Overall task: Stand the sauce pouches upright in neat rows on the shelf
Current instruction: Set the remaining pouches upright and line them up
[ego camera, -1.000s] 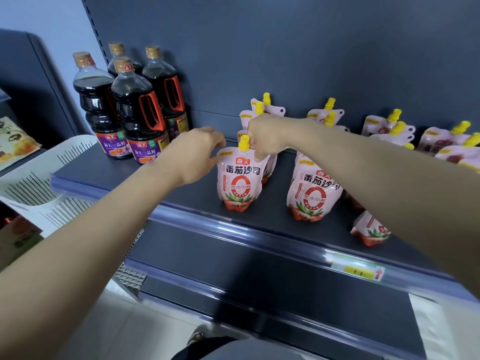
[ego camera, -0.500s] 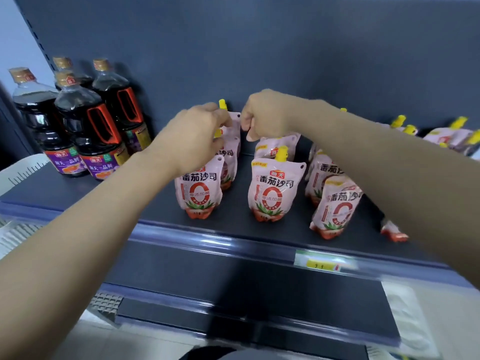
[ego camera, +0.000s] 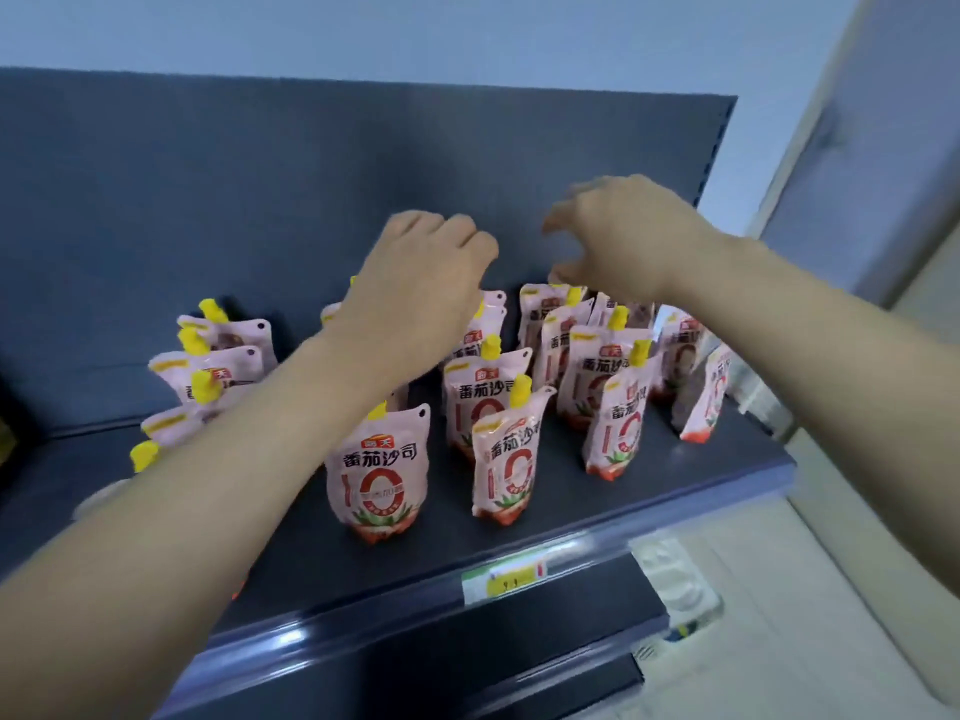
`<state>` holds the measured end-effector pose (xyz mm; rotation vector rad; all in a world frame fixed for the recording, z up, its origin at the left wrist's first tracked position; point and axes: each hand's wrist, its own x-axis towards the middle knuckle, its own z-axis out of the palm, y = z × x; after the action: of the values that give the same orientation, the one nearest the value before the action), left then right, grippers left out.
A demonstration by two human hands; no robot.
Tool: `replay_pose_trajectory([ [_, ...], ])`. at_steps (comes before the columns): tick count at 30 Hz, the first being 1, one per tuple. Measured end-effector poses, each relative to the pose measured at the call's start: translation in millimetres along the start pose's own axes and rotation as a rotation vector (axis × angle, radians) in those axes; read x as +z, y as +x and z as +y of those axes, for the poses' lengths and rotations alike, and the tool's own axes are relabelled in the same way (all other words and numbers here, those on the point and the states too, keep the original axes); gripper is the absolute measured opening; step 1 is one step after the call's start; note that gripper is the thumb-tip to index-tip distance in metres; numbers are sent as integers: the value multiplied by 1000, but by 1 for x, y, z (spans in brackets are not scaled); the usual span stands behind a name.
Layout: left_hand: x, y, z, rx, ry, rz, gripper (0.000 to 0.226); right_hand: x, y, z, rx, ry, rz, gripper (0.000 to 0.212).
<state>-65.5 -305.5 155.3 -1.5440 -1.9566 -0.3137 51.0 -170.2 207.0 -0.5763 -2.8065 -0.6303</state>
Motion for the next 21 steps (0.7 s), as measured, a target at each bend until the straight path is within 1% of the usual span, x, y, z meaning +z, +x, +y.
replay_pose_trajectory([
  [6, 5, 29, 32, 102, 42, 42, 26, 5, -29, 43, 114, -41, 1, 42],
  [12, 22, 58, 82, 144, -32, 26, 23, 31, -52, 97, 183, -53, -23, 38],
  [16, 41, 81, 118, 86, -79, 23, 27, 58, -55, 140, 144, -47, -53, 32],
  [21, 70, 107, 175, -10, -95, -61, 27, 90, -63, 193, 26, -38, -55, 29],
])
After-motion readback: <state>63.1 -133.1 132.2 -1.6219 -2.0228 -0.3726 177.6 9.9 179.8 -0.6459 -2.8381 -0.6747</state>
